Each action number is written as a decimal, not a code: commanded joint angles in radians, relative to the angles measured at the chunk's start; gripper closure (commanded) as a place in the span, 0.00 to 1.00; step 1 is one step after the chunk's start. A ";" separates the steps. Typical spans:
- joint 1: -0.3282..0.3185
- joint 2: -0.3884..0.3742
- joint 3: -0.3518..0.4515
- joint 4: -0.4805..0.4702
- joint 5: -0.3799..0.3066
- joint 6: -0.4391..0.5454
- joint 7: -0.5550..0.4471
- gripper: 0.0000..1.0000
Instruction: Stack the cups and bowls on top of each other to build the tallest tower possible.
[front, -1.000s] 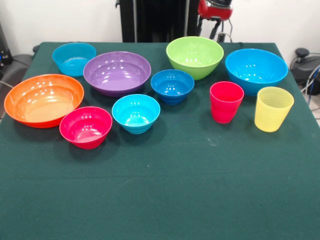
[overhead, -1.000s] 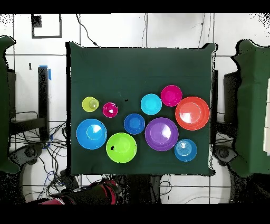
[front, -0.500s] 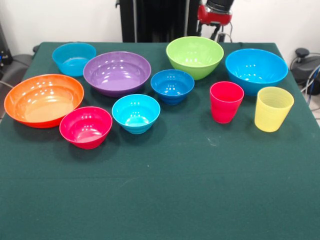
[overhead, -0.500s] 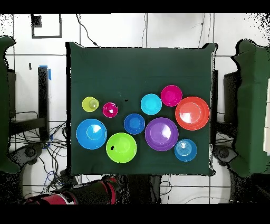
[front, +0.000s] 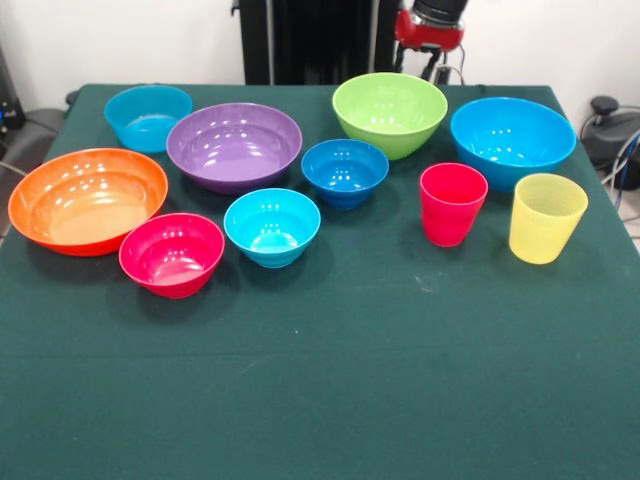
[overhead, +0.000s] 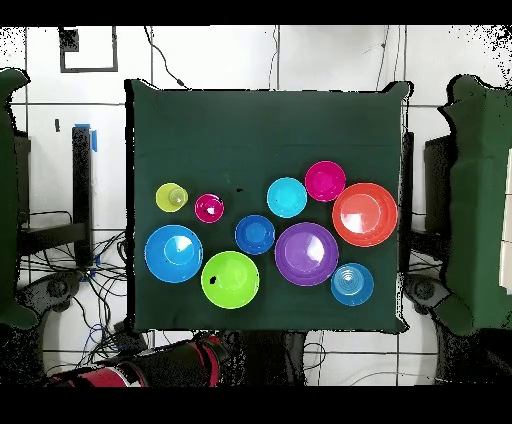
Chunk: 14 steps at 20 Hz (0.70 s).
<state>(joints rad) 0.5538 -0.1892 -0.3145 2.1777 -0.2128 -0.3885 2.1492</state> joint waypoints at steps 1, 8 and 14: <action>-0.015 -0.028 0.085 -0.100 -0.017 0.060 0.057 0.00; -0.042 -0.098 0.106 -0.082 -0.041 0.126 0.047 0.00; -0.052 -0.140 0.117 -0.075 -0.052 0.174 0.045 0.00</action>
<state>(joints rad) 0.5312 -0.2824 -0.3124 2.1839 -0.2426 -0.3141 2.1492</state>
